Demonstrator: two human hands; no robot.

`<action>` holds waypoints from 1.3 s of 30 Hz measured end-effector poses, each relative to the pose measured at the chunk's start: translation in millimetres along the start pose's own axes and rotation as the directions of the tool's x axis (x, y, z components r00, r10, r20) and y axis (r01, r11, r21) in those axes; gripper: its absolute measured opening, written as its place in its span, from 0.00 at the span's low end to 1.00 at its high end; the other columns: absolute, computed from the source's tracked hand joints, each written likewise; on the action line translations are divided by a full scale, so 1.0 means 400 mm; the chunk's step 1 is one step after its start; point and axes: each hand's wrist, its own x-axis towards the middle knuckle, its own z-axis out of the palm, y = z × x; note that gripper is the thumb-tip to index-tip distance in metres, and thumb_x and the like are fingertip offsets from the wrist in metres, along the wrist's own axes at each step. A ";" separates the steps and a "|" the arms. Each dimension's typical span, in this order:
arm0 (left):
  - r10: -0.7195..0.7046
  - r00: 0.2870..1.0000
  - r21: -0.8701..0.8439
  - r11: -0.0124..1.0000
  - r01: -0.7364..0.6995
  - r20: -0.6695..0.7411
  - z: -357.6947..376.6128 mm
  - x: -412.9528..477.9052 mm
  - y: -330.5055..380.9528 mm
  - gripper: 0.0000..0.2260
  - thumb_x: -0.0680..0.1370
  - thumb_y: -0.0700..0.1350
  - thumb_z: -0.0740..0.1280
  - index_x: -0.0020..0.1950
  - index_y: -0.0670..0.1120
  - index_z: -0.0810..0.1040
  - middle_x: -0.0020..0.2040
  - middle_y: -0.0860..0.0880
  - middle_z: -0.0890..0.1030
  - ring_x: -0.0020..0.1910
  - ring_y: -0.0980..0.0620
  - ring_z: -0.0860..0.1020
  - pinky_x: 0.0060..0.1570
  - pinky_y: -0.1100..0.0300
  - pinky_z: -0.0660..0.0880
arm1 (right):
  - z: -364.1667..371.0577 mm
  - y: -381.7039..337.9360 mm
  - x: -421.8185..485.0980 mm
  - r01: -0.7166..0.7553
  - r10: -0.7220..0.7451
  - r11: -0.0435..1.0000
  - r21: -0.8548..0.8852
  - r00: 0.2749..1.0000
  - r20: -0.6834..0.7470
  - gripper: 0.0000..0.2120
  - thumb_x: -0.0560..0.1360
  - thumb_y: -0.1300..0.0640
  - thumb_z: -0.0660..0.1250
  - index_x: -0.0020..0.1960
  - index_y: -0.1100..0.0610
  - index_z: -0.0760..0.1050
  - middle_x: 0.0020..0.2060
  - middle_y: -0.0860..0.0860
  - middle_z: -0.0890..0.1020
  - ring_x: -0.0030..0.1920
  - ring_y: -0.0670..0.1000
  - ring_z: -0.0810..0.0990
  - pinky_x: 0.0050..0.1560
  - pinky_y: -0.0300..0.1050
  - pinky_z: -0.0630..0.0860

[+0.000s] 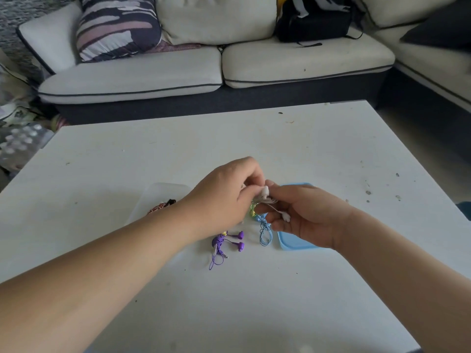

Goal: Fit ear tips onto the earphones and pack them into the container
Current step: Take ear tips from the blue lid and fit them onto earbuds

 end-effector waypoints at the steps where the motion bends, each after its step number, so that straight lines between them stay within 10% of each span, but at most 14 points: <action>1: -0.048 0.998 -0.078 0.996 0.045 -0.034 0.000 -0.001 -0.001 0.06 0.81 0.39 0.68 0.48 0.50 0.78 0.43 0.59 0.81 0.44 0.58 0.79 0.41 0.64 0.73 | 0.000 0.002 -0.001 0.010 -0.010 0.999 -0.031 1.000 -0.008 0.19 0.82 0.52 0.67 0.60 0.68 0.79 0.43 0.59 0.84 0.34 0.52 0.79 0.34 0.43 0.78; 12: -0.478 0.876 -0.629 0.662 0.407 0.064 -0.006 0.008 -0.013 0.10 0.80 0.40 0.71 0.51 0.53 0.88 0.44 0.47 0.87 0.54 0.43 0.85 0.61 0.47 0.81 | 0.006 0.005 -0.006 0.087 -0.087 0.983 -0.159 0.996 0.010 0.14 0.79 0.55 0.72 0.57 0.66 0.80 0.40 0.59 0.82 0.33 0.52 0.78 0.33 0.44 0.78; 19: -0.457 0.889 -0.682 0.647 0.342 0.013 -0.014 -0.001 -0.012 0.06 0.76 0.35 0.76 0.50 0.44 0.86 0.42 0.44 0.87 0.42 0.49 0.86 0.47 0.60 0.83 | 0.008 0.002 -0.005 0.126 -0.122 0.972 -0.198 0.992 0.034 0.11 0.74 0.65 0.75 0.56 0.63 0.81 0.42 0.60 0.81 0.35 0.54 0.79 0.34 0.46 0.78; 25: -0.432 0.902 -0.630 0.705 0.324 -0.019 -0.015 -0.003 -0.006 0.06 0.77 0.39 0.76 0.53 0.46 0.85 0.44 0.45 0.88 0.45 0.50 0.87 0.46 0.62 0.83 | 0.017 0.005 -0.007 0.162 -0.156 0.959 -0.232 0.987 0.046 0.14 0.72 0.67 0.76 0.57 0.64 0.81 0.42 0.60 0.82 0.37 0.55 0.79 0.34 0.46 0.77; 32: -0.163 0.986 -0.181 0.971 0.157 -0.019 0.030 -0.007 0.017 0.01 0.83 0.46 0.65 0.53 0.50 0.74 0.43 0.56 0.80 0.39 0.59 0.77 0.40 0.62 0.73 | 0.025 0.008 -0.009 0.183 -0.182 0.974 -0.132 0.983 0.021 0.19 0.72 0.73 0.74 0.60 0.65 0.75 0.38 0.59 0.81 0.36 0.55 0.78 0.34 0.46 0.76; 39: -0.126 0.989 -0.118 0.986 0.116 -0.074 0.037 0.004 0.000 0.01 0.84 0.44 0.63 0.56 0.48 0.72 0.45 0.56 0.77 0.39 0.60 0.75 0.40 0.63 0.71 | 0.011 0.009 -0.016 0.112 -0.113 0.994 0.011 0.983 0.142 0.18 0.76 0.76 0.65 0.64 0.66 0.76 0.41 0.59 0.83 0.38 0.54 0.81 0.40 0.45 0.80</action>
